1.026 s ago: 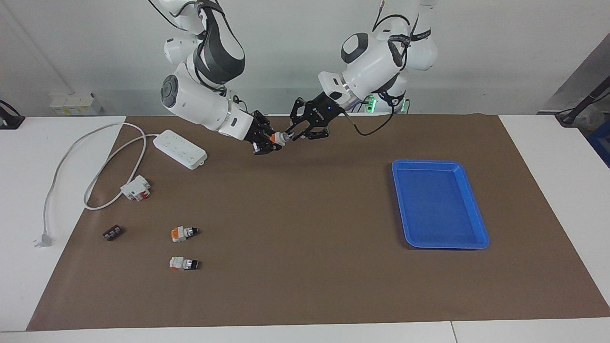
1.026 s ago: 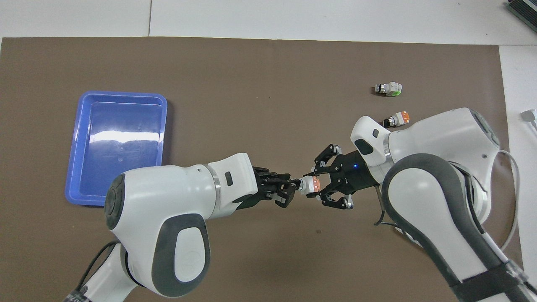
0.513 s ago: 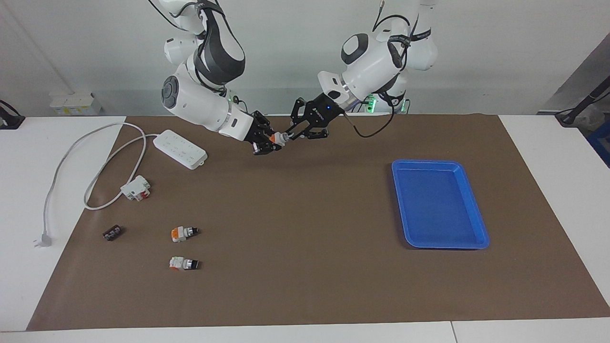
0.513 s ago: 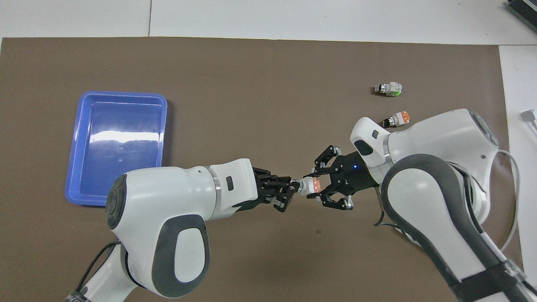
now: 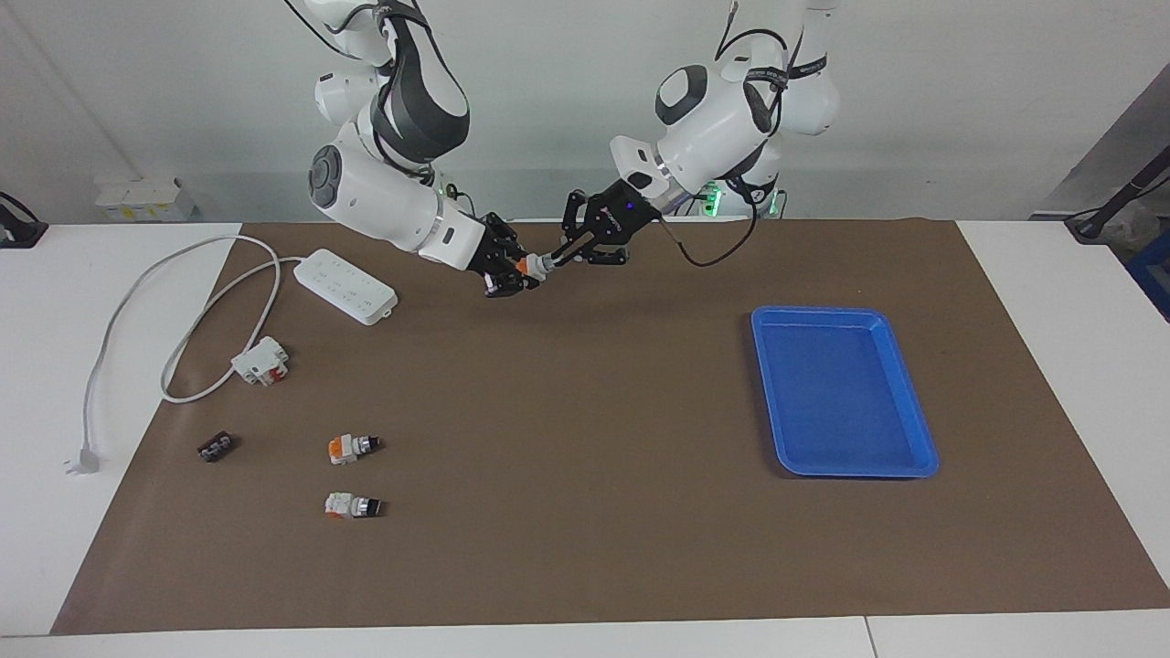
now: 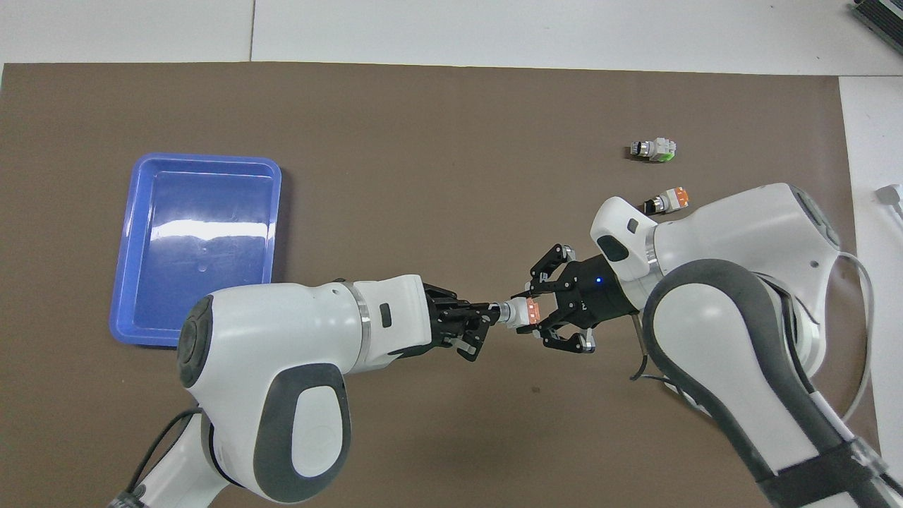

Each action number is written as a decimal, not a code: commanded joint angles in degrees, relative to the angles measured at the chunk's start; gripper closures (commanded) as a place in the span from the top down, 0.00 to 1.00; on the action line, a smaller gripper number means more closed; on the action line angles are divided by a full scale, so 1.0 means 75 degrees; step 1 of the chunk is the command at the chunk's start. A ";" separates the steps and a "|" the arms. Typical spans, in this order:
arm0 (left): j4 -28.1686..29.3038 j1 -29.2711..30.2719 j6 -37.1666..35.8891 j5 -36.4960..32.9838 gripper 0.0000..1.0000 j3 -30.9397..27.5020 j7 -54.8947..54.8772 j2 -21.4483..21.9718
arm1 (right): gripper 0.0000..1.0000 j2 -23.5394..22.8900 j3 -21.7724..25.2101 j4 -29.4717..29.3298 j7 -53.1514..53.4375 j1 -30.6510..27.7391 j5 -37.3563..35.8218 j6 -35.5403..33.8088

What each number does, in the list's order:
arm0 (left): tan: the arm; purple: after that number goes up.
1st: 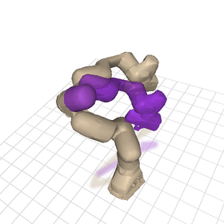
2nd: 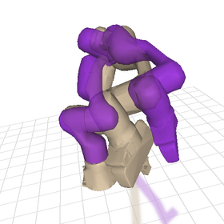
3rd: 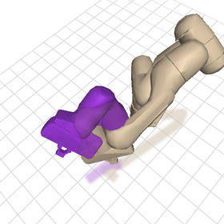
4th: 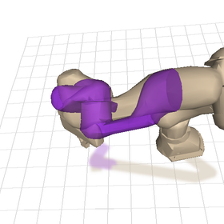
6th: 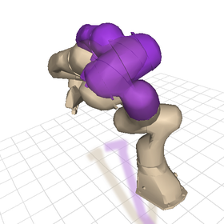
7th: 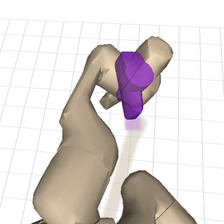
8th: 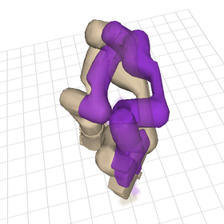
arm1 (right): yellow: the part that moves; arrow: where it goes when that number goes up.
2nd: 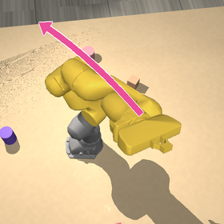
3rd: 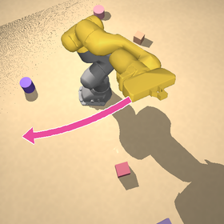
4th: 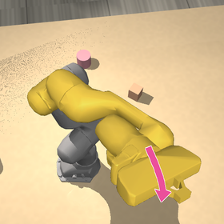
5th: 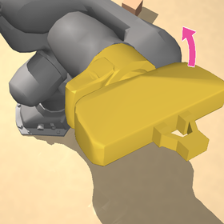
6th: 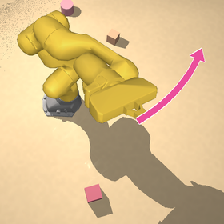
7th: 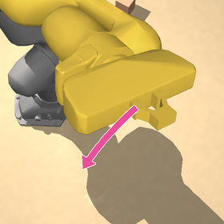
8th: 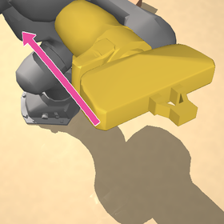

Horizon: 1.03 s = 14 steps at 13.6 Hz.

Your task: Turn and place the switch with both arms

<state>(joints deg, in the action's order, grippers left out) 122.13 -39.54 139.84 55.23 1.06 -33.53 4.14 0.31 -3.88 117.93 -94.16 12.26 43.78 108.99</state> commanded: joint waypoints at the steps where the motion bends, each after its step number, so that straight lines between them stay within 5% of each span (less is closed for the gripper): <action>1: 0.0275 -0.0142 -0.0001 0.0112 0.00 -0.0130 -0.0217 0.0151 | 0.00 0.0287 -0.0010 0.0096 0.0145 -0.0088 0.0175 -0.0106; 9: 0.0216 -0.0189 0.0034 0.0136 0.00 -0.0118 0.0741 0.0140 | 0.00 0.0287 -0.0010 0.0096 0.0145 -0.0088 0.0140 -0.0118; 14: 0.0146 -0.0177 0.0081 0.0171 0.00 -0.0106 0.3070 0.0105 | 0.00 0.0287 -0.0010 0.0096 0.0145 -0.0099 0.0128 -0.0130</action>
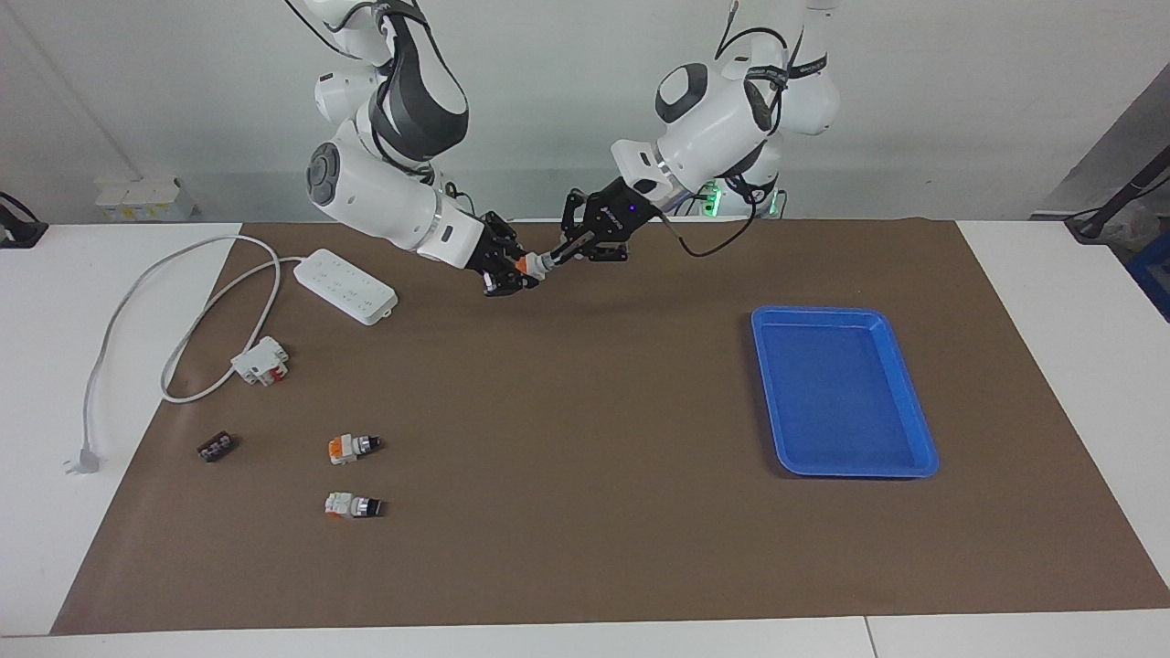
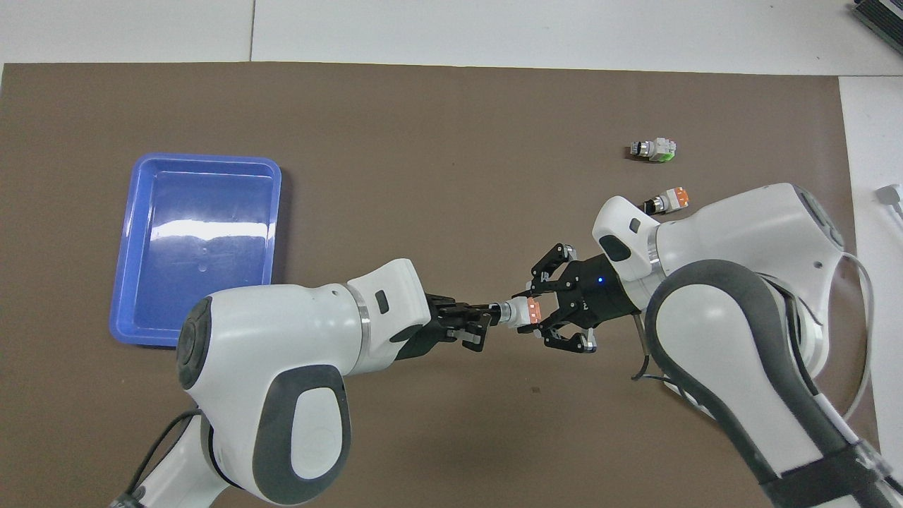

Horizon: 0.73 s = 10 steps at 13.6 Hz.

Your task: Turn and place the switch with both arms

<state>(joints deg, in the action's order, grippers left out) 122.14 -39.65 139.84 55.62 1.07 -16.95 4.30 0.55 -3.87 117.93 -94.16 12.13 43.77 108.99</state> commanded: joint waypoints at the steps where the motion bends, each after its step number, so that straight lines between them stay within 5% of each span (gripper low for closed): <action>1: 0.0098 -0.0174 0.0059 0.0154 0.00 -0.0095 0.1213 0.0071 | 0.00 0.0255 -0.0011 0.0097 0.0145 -0.0083 0.0117 -0.0176; 10: -0.0265 -0.0186 0.0093 0.0798 0.00 -0.0037 0.5161 -0.0022 | 0.00 0.0302 0.0000 0.0085 0.0157 -0.0106 0.0105 -0.0247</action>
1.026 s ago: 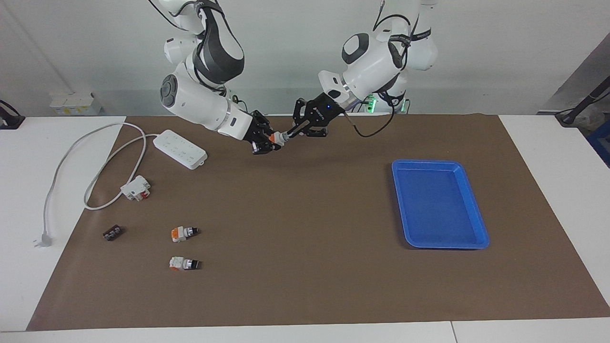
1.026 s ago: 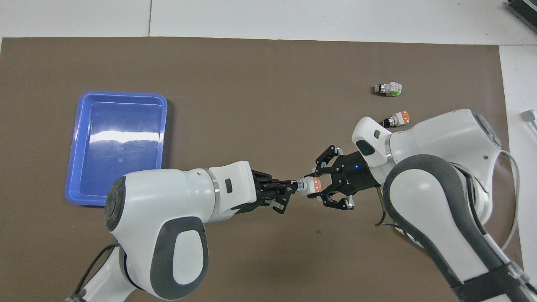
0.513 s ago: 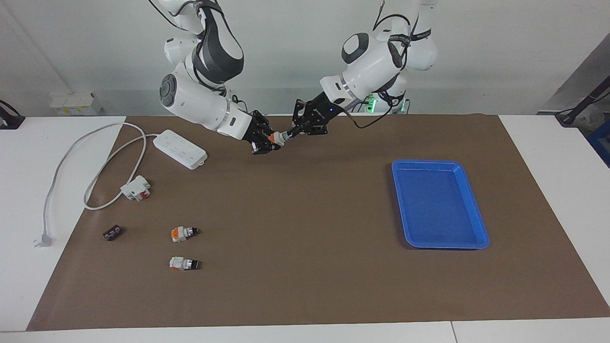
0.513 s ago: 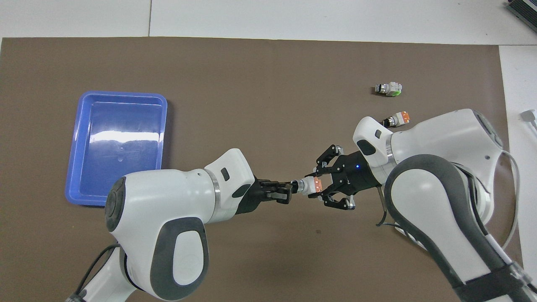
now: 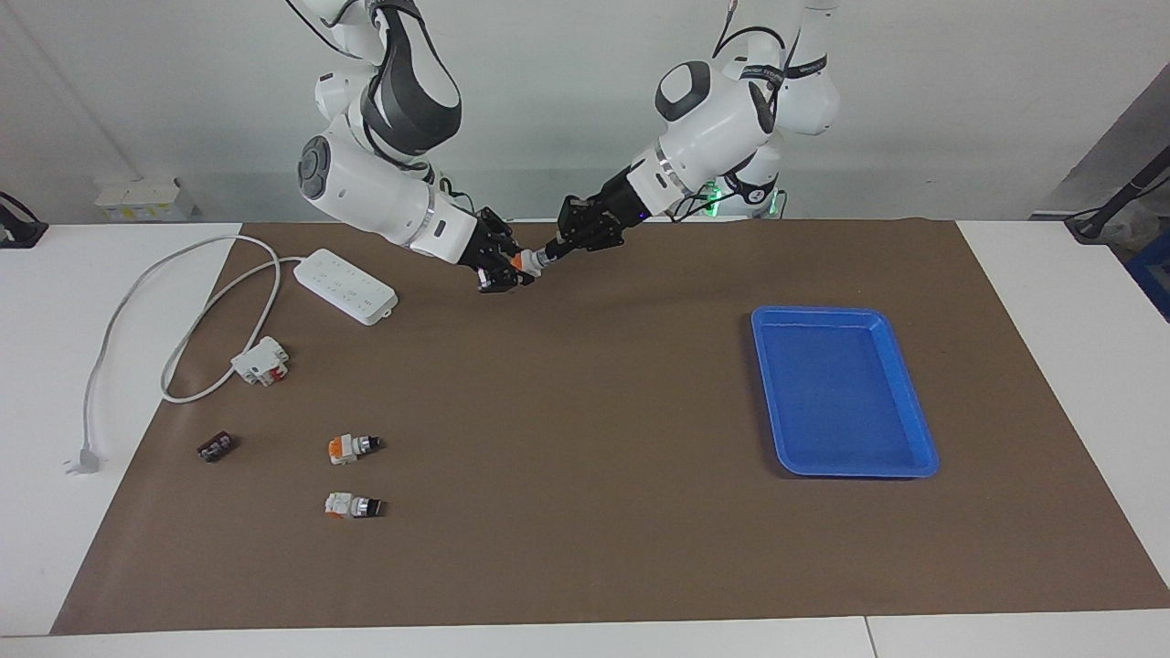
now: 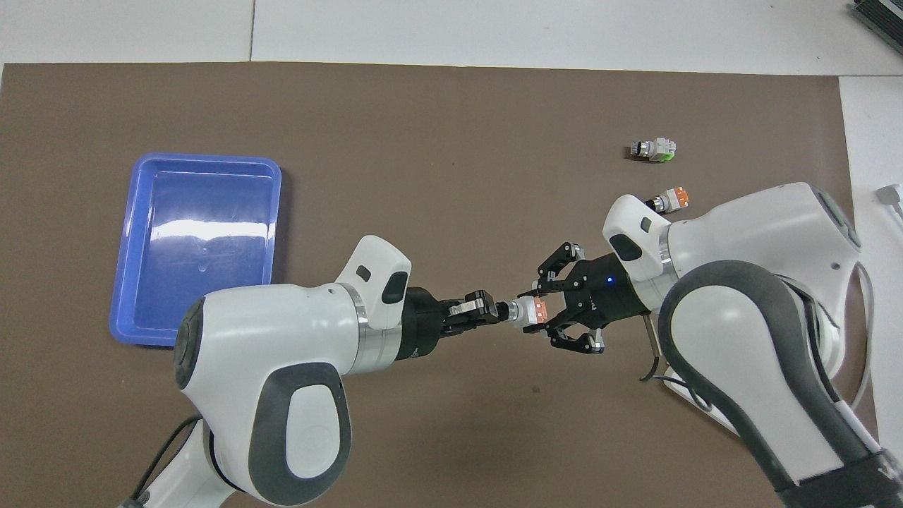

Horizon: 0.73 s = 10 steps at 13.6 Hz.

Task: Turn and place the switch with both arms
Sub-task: 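Open the right gripper and pull the switch away with the left gripper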

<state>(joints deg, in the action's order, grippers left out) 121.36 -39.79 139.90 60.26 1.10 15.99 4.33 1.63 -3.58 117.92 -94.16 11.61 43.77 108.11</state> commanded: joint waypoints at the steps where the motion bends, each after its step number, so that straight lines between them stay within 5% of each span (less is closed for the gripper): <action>1: -0.0196 -0.0168 0.0097 0.0180 0.00 -0.0041 0.1273 -0.0015 | 0.00 0.0157 -0.0038 0.0086 0.0157 -0.0037 0.0105 -0.0141; 10: -0.0185 -0.0144 0.0085 0.0086 0.00 -0.0065 0.5037 0.0055 | 0.00 0.0157 -0.0038 0.0098 0.0168 -0.0037 0.0093 -0.0141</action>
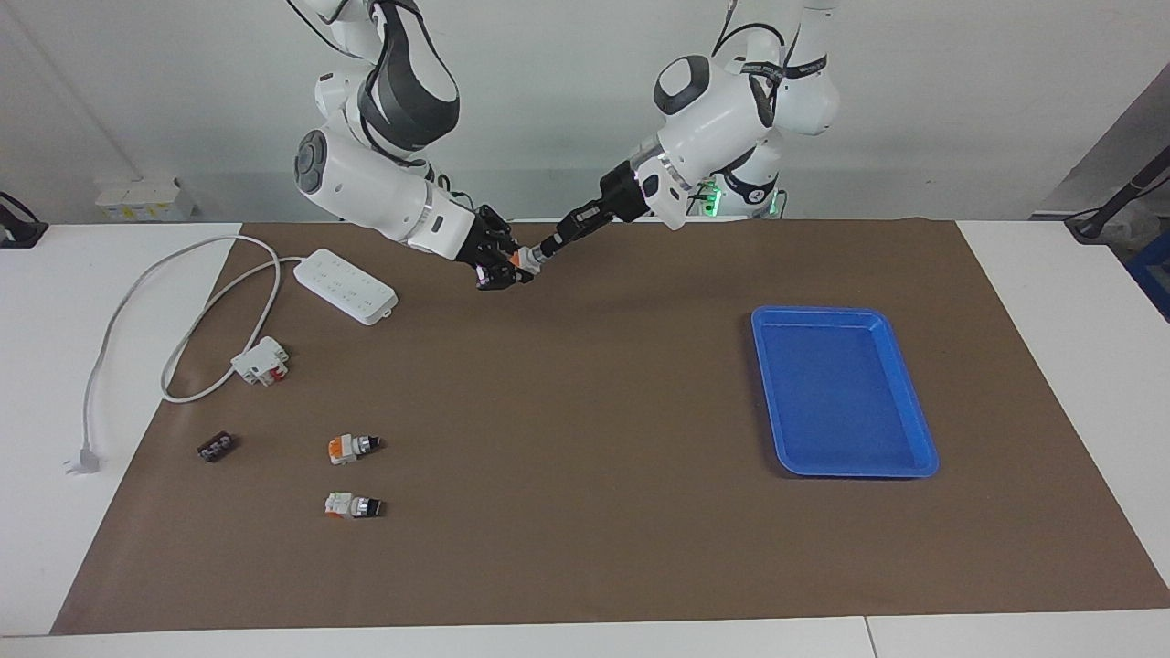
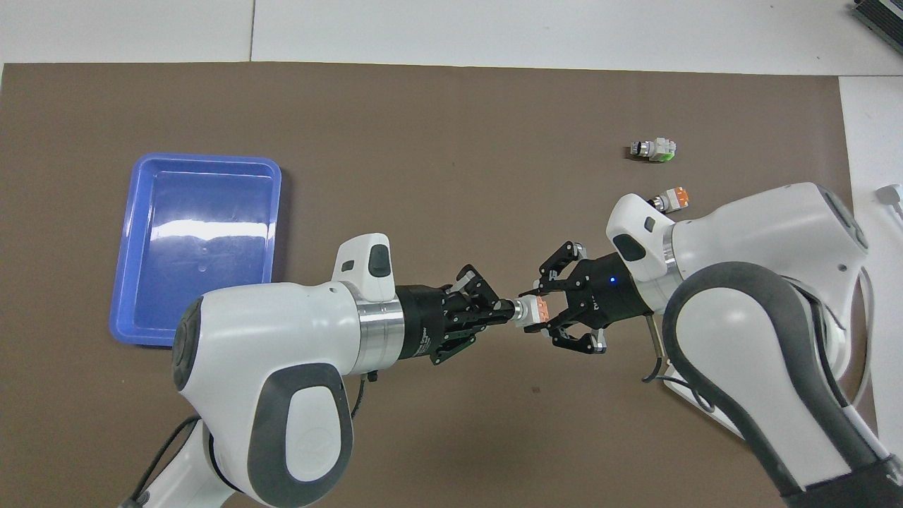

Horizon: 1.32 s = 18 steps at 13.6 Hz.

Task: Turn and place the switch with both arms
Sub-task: 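Open the right gripper and pull the switch away with the left gripper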

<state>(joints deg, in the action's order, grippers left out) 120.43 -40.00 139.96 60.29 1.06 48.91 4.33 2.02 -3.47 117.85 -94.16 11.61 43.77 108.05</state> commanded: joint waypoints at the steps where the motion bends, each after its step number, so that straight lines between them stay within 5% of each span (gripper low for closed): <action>1: -0.0038 -0.0081 0.0077 0.0083 0.00 -0.0059 0.0871 0.0068 | 0.00 0.0106 -0.0053 0.0107 0.0157 -0.0036 0.0093 -0.0134; 11: 0.0068 -0.0034 0.0042 -0.1065 0.00 -0.0059 0.2373 0.0079 | 0.00 0.0106 -0.0053 0.0107 0.0145 -0.0036 0.0081 -0.0134; 12: 0.0079 -0.0045 0.0030 -0.1193 0.00 -0.0059 0.2384 0.0091 | 0.45 0.0106 -0.0053 0.0107 0.0133 -0.0036 0.0081 -0.0134; 13: 0.0103 -0.0045 0.0018 -0.1322 0.00 -0.0059 0.2466 0.0091 | 0.99 0.0106 -0.0053 0.0107 0.0110 -0.0036 0.0081 -0.0134; 18: 0.0080 -0.0011 0.0053 -0.2059 0.00 -0.0059 0.2525 0.0056 | 1.00 0.0106 -0.0029 0.0083 0.0168 -0.0059 0.0070 -0.0087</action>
<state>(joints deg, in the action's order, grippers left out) 120.45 -40.07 139.93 48.01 0.92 66.66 4.35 1.76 -3.70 117.92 -94.14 11.70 43.78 108.00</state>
